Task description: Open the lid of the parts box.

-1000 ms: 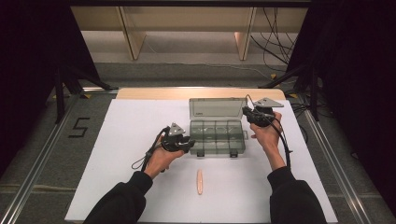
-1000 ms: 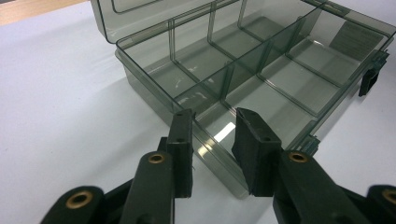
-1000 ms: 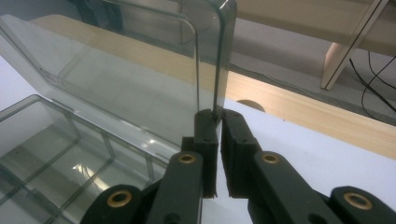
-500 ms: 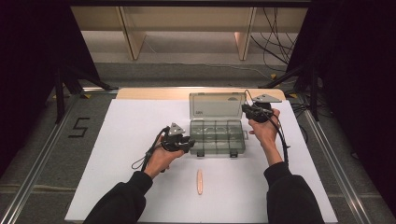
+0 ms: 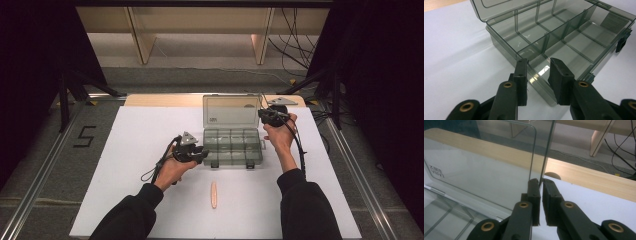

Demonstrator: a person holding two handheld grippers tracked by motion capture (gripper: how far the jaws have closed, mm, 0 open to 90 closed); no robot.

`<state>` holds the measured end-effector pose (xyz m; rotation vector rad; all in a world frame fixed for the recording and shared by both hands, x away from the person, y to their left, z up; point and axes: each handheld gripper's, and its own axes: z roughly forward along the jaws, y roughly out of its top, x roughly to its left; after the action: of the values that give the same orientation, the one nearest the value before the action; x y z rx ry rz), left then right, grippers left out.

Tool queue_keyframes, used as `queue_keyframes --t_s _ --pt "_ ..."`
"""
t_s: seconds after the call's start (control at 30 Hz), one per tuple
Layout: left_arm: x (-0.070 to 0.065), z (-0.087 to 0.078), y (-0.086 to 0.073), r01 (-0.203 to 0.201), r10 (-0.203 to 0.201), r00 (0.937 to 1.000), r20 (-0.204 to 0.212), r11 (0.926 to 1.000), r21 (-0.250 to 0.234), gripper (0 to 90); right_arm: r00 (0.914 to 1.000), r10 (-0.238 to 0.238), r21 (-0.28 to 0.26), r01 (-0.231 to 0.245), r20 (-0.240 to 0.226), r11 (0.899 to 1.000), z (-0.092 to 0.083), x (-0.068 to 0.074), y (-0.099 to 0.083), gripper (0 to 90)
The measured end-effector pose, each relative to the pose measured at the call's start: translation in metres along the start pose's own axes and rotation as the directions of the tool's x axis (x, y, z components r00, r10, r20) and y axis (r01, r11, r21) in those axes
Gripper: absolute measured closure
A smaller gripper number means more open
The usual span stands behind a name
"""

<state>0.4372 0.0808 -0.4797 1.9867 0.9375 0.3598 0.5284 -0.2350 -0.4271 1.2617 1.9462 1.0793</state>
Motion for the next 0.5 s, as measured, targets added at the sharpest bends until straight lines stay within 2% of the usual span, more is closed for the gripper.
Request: queue_keyframes --t_s 0.07,0.1,0.17,0.3,0.37,0.4,0.43,0.5 --pt "-0.0012 0.0012 -0.0003 0.021 -0.021 0.9998 0.0 0.9997 -0.016 67.9 1.0 0.008 0.007 -0.008 -0.001 1.0 0.0001 0.0003 0.0004 85.4" --pt "-0.0013 0.0012 -0.0002 0.021 -0.021 0.9998 0.0 0.9997 -0.016 67.9 0.9999 -0.009 0.008 0.009 -0.006 1.0 0.0002 -0.001 0.0005 85.4" --pt "-0.0009 0.0008 -0.0002 0.014 -0.014 0.9999 0.0 0.9998 -0.011 67.9 0.9999 0.01 0.019 -0.01 0.002 1.0 0.0003 0.0003 0.0012 85.3" --pt "-0.0013 0.0012 -0.0002 0.022 -0.022 0.9998 0.0 0.9996 -0.016 67.9 1.0 -0.002 0.007 0.002 0.002 1.0 0.003 -0.0004 0.0019 85.3" --pt "0.0001 0.0002 0.0 0.009 -0.009 0.9999 0.007 1.0 -0.001 67.9 1.0 -0.009 0.016 0.009 0.002 1.0 0.0031 -0.0009 0.0021 85.4" --pt "-0.0006 0.0009 -0.0001 0.019 -0.019 0.9998 0.007 0.9998 -0.011 67.9 0.9999 0.012 0.017 -0.012 0.009 1.0 0.0039 0.0002 0.0022 85.4" --pt "-0.0001 0.0003 -0.0001 0.01 -0.01 1.0 0.002 0.9999 -0.004 67.9 0.9999 0.012 0.017 -0.012 0.009 1.0 0.0039 0.0002 0.0022 85.4" --pt "-0.0007 0.001 -0.0002 0.024 -0.024 0.9997 0.003 0.9996 -0.012 67.9 0.9999 0.009 0.035 -0.01 0.011 0.999 0.0032 0.0 0.0029 85.4"
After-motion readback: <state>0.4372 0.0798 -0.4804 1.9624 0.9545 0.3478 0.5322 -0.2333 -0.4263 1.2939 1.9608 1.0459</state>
